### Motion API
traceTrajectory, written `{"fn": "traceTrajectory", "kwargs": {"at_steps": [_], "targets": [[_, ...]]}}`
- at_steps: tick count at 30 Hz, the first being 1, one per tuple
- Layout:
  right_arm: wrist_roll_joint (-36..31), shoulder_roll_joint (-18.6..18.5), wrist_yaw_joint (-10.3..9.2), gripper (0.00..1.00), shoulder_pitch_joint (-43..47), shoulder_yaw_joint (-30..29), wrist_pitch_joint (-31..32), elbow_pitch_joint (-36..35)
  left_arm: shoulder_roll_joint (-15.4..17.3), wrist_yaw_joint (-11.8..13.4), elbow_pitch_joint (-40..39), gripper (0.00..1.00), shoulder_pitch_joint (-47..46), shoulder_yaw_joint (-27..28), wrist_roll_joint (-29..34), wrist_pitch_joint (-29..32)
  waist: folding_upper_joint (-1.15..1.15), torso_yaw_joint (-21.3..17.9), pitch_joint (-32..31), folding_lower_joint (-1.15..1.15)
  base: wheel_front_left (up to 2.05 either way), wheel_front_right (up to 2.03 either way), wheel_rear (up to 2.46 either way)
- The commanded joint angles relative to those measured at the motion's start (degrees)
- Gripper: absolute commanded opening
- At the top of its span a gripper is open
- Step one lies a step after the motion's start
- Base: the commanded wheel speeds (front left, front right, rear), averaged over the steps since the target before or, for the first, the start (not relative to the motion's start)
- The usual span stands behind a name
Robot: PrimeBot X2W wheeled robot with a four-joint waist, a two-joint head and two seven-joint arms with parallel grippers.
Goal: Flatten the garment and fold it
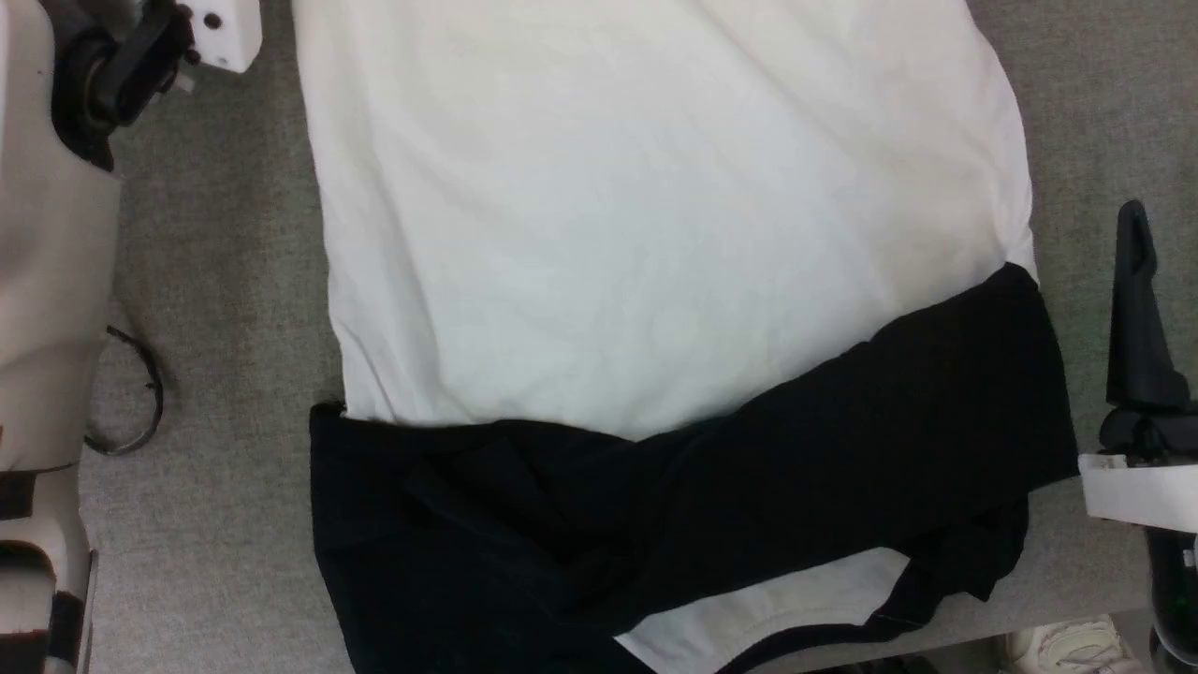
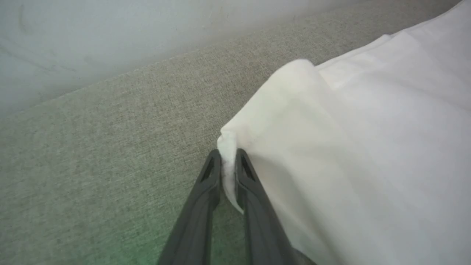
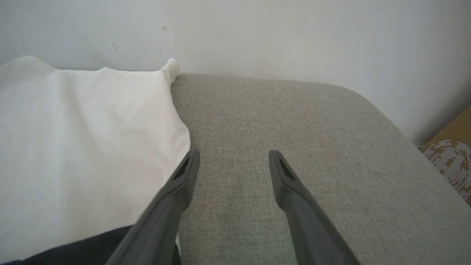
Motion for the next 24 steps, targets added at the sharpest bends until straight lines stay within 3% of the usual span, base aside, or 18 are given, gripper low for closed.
{"fn": "traceTrajectory", "kwargs": {"at_steps": [1, 7, 11, 13, 17, 20, 24], "targets": [[0.3, -0.5, -0.05, 1.0, -1.2, -0.2, -0.1, -0.1, 0.4, -0.2, 1.1, 0.0, 1.3, -0.2, -0.2, 0.1, 0.0, -0.1, -0.2, 0.0, 0.0, 0.0, 0.0], [5.2, -5.4, -0.05, 1.0, -5.8, -1.0, 3.7, -7.6, -0.1, -0.6, 2.0, 0.0, 3.2, 0.3, -2.1, -1.9, 0.0, 0.1, -2.5, 0.0, 0.0, 0.0, 0.0], [10.1, -13.8, -0.05, 1.0, -16.2, -2.2, 11.3, -15.1, -0.5, -0.9, 1.7, 0.0, 4.5, 0.2, -3.2, -2.5, 0.0, 1.0, -3.9, 0.0, 0.0, 0.0, 0.0], [12.3, -18.4, -0.05, 1.0, -24.1, -2.0, 15.9, -15.3, -1.2, -1.0, 1.4, 0.0, 4.7, -0.1, -3.7, -2.8, 0.0, 2.0, -4.2, 0.0, 0.0, 0.0, 0.0], [17.7, -21.9, -0.05, 1.0, -40.7, 1.7, 26.6, -6.8, -2.9, -1.2, 0.8, 0.0, 4.2, -0.7, -4.3, -3.5, 0.0, 4.1, -4.0, 0.0, 0.0, 0.0, 0.0], [18.7, -20.3, -0.05, 1.0, -50.4, 4.5, 33.6, 3.4, -4.2, -1.2, 0.6, 0.0, 3.5, -1.3, -4.5, -3.9, 0.0, 5.6, -3.4, 0.0, 0.0, 0.0, 0.0], [15.0, -16.4, -0.05, 1.0, -59.3, 5.7, 39.2, 17.6, -6.0, -1.3, 0.7, 0.0, 2.3, -2.2, -4.6, -4.6, 0.0, 7.6, -2.1, 0.0, 0.0, 0.0, 0.0]]}}
